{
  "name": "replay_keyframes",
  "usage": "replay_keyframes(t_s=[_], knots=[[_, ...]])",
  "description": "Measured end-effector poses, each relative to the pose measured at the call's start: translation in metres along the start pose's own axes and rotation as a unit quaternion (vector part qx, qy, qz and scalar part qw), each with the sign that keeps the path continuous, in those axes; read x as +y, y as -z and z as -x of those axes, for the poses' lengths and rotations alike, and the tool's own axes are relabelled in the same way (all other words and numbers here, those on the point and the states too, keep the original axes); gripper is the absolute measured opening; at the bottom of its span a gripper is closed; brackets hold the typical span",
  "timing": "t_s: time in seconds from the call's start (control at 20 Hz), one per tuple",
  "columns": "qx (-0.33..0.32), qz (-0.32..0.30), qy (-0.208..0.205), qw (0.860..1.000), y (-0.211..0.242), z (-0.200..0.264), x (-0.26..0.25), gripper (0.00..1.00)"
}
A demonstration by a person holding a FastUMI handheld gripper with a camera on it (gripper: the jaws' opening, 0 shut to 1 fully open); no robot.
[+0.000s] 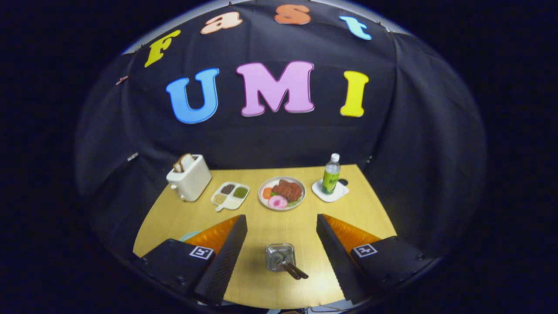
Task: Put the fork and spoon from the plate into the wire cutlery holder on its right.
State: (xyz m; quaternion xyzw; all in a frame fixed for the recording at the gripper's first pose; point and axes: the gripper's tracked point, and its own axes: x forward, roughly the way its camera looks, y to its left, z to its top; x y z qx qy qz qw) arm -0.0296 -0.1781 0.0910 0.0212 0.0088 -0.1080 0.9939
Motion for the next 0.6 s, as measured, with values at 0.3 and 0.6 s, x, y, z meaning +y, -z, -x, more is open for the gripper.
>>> replay_keyframes(t_s=[0.3,0.6], knots=[[-0.12,-0.009,-0.029,0.992,-0.056,0.044,0.014,0.99],[-0.158,0.041,-0.092,0.982,-0.057,0.069,0.018,0.99]])
